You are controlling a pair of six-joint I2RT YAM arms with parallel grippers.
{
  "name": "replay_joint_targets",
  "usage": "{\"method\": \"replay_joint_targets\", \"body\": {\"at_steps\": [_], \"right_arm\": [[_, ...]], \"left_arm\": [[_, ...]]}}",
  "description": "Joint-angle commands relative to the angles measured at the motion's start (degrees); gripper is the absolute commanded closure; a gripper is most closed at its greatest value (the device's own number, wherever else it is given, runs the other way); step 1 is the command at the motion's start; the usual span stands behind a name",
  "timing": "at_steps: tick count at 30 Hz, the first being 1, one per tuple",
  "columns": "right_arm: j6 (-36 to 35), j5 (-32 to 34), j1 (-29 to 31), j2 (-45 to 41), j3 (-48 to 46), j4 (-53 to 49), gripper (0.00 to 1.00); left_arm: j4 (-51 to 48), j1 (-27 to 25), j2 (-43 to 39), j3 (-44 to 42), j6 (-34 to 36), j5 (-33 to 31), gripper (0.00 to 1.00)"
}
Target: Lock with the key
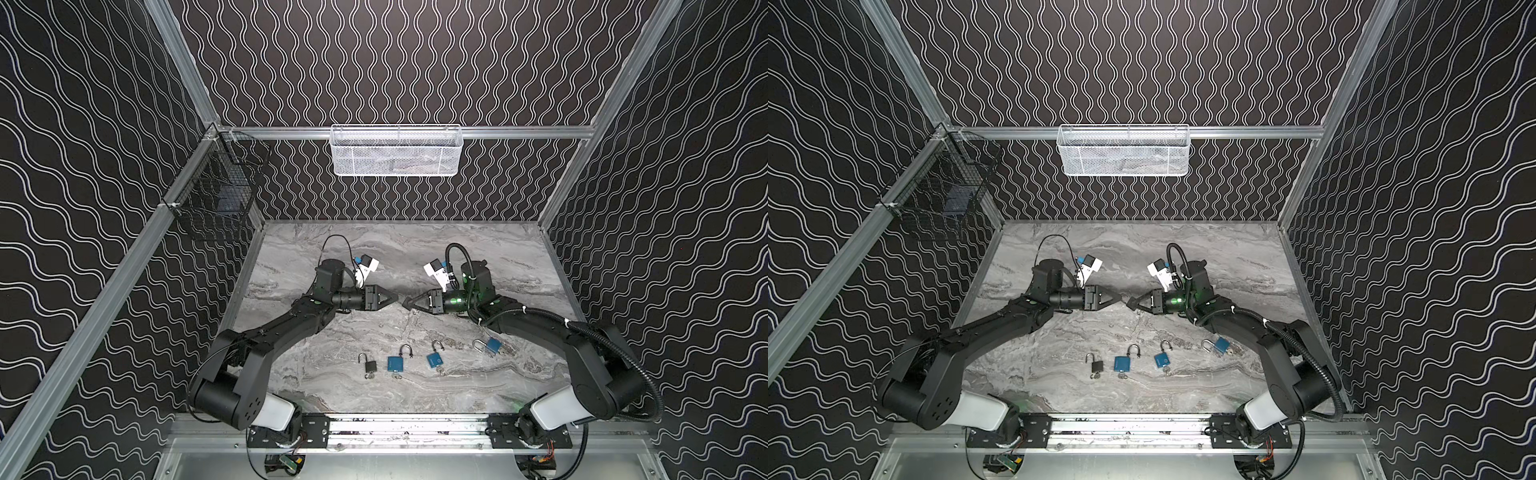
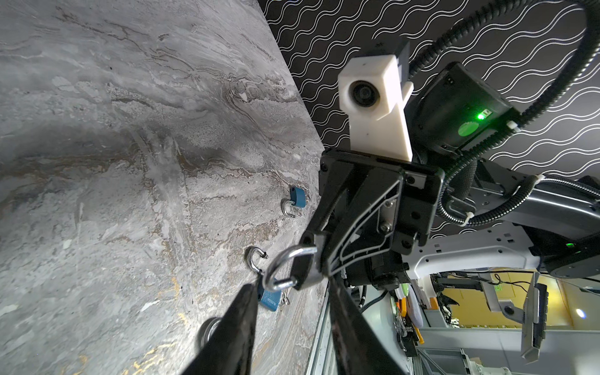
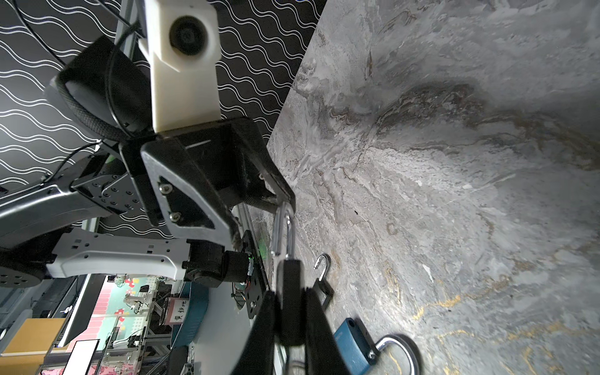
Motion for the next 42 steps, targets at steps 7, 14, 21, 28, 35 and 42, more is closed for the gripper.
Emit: {"method": "replay_joint_targets", "body": {"at_steps": [7, 14, 21, 28, 35, 42], "right_arm": [[0.09, -1.20, 0.00, -0.57, 0.24, 1.69, 1.00], [0.74, -1.61, -0.02, -0.68, -0.16, 2.38, 1.00], [0.99, -1.75, -0.01, -0.30, -0.13, 2.83, 1.00], [0.73, -1.70, 0.02, 0.00, -0.04, 2.63, 1.00], [0.56, -1.81, -0.09, 0.04, 0.20, 2.43, 1.00], [0.31, -1.89, -0.11, 0.53, 0.49, 2.48, 1.00]], "left_arm": [[6.11, -0.15, 1.13, 0.19, -1.14, 1.37, 0.64], [9.46, -0.50, 2.69, -0.20, -2.59, 2.22, 0.65], [9.03, -0.59, 3.02, 0.43, -2.31, 1.86, 0.70], [7.68, -0.59, 3.40, 0.88, -1.50, 1.89, 0.75], [7.42, -0.67, 3.64, 0.90, -1.30, 1.75, 0.82], [7.52, -0.85, 3.74, 1.12, -1.35, 1.98, 0.87]]}}
